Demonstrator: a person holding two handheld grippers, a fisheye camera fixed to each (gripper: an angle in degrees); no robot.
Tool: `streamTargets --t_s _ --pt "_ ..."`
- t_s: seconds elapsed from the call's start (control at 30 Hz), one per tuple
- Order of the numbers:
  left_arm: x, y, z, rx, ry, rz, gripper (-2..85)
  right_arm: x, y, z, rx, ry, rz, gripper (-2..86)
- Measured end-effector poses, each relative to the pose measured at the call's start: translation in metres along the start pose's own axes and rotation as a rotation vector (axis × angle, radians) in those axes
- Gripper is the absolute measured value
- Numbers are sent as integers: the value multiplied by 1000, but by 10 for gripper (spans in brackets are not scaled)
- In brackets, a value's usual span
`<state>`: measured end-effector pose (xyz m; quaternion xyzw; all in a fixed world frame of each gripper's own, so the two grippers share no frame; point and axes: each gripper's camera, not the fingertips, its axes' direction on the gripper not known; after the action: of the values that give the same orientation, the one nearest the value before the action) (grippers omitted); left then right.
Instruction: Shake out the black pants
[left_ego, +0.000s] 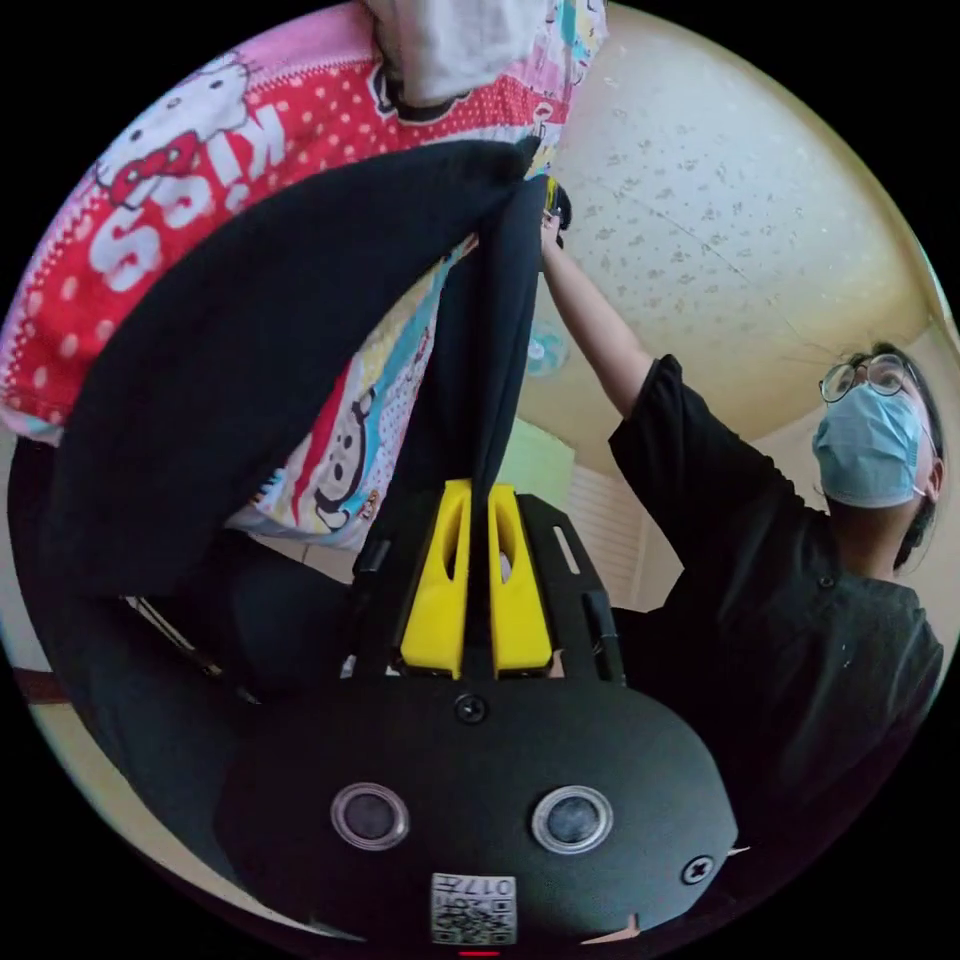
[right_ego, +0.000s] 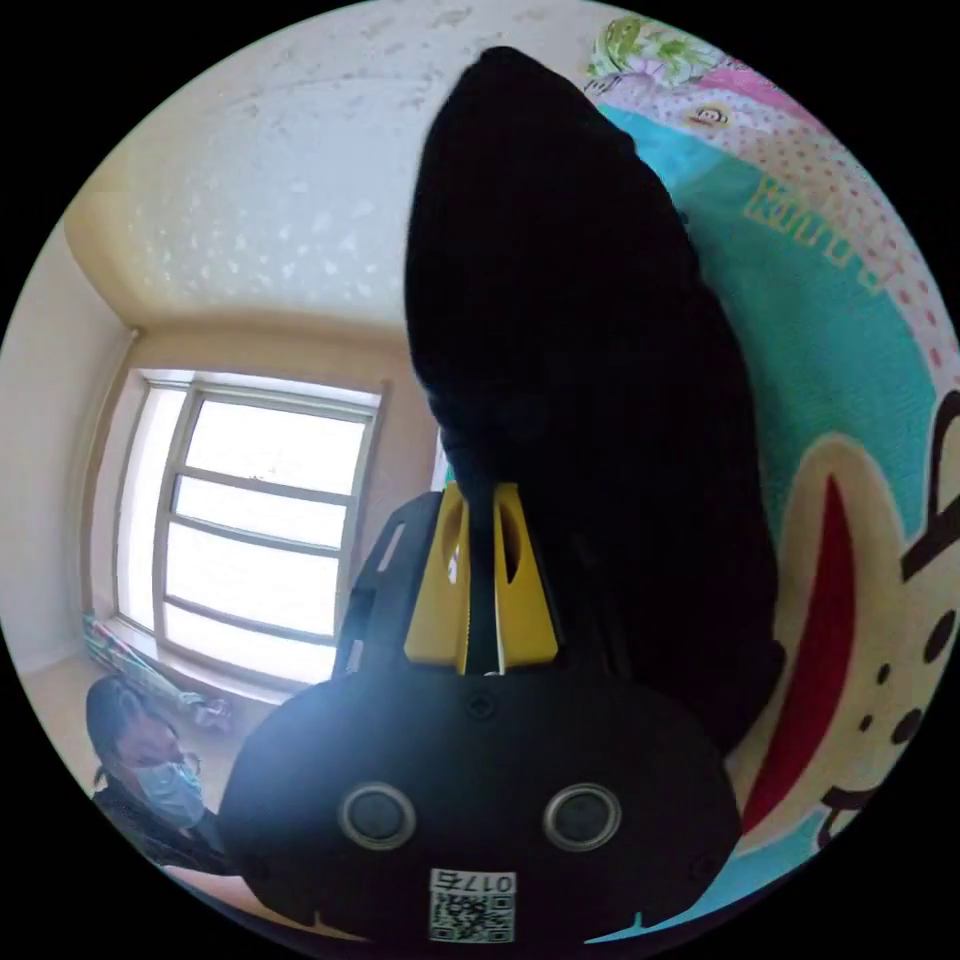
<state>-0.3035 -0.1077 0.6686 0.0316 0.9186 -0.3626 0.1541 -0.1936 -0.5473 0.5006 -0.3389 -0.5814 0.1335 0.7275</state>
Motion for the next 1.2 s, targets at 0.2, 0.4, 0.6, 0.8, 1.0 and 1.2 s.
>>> streamTargets --t_s 0.2,0.4,0.6,0.8,1.0,1.2 --pt "-23 -15 -59 -33 -209 -110 40 4 26 75 -150 99 -95 72" --pt "-10 -32 -75 -184 -418 -102 51 -32 103 44 -410 193 -234 92" --pt "46 -70 -76 -155 -581 107 67 0 241 -45 -411 399 -83 101" --pt "30 -101 16 -467 -690 202 54 46 406 -56 -418 177 183 97" --pt "42 -71 39 -639 -706 384 23 41 482 -79 -257 -44 243 46" --pt "33 -82 46 -621 -830 266 89 77 476 -90 -310 -65 290 49"
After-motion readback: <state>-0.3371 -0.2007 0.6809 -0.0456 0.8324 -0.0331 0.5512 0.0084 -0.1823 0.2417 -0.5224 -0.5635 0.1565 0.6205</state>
